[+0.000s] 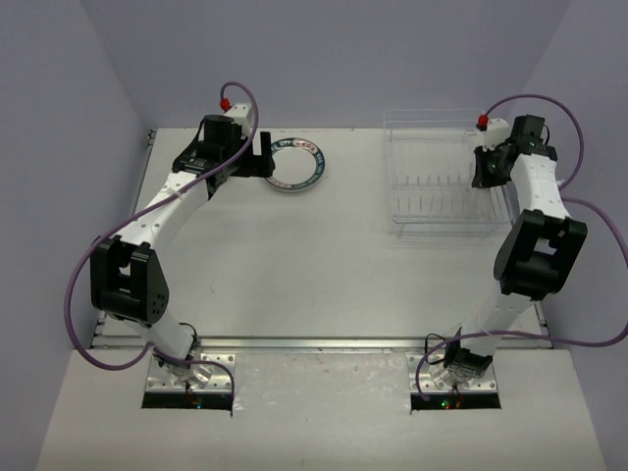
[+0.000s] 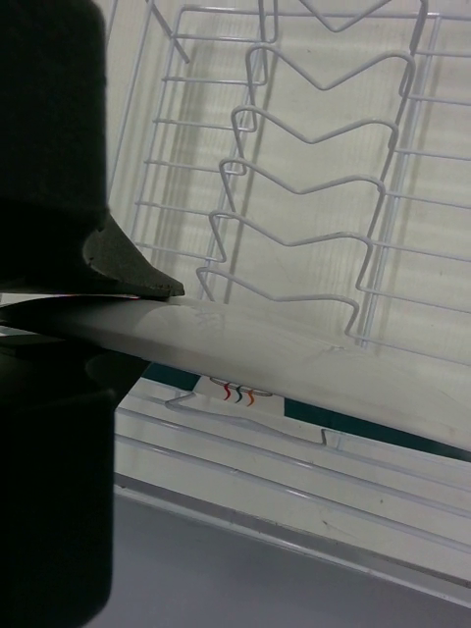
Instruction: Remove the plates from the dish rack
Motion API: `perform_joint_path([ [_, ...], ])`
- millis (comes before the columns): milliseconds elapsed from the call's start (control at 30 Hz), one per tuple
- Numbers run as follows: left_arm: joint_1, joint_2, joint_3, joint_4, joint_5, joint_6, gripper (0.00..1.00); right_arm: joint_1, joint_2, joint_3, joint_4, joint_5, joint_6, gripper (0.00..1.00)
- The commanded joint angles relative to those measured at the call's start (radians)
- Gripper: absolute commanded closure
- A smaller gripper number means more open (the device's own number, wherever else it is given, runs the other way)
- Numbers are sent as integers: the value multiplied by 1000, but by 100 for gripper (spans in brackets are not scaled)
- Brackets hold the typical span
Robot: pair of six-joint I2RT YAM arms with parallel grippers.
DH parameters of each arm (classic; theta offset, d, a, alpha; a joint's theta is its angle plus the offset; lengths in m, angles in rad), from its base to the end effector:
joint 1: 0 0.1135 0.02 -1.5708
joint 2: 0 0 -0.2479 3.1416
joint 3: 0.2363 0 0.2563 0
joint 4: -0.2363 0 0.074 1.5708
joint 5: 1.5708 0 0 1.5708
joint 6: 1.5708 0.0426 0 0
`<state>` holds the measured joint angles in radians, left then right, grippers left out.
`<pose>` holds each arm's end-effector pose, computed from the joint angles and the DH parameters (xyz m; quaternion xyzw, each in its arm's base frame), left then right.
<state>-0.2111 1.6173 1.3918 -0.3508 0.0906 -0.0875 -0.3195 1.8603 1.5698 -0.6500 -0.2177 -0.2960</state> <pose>0.3761 -0.0845 0.3005 0.0758 0.8750 -0.1102 0.4653 0.3967 -0.1216 0.2438 -0.0226 0.9455 0.0051 0.3249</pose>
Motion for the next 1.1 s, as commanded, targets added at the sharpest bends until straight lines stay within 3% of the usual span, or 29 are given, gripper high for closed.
perform_joint_path([
  [0,-11,-17,10,33,3,-15,7,-4,-52,106,10,28,-68,100],
  [533,-11,-32,15,27,-15,-18,2,-4,-79,321,-144,-91,51,100],
  [733,-11,-58,12,26,84,-17,0,0,-165,352,-171,-338,83,100],
  [900,-9,-123,-7,55,224,-21,0,135,-294,250,-113,-349,-12,100],
  [1067,20,-160,8,49,396,-58,0,415,-541,-55,82,-148,-296,100],
])
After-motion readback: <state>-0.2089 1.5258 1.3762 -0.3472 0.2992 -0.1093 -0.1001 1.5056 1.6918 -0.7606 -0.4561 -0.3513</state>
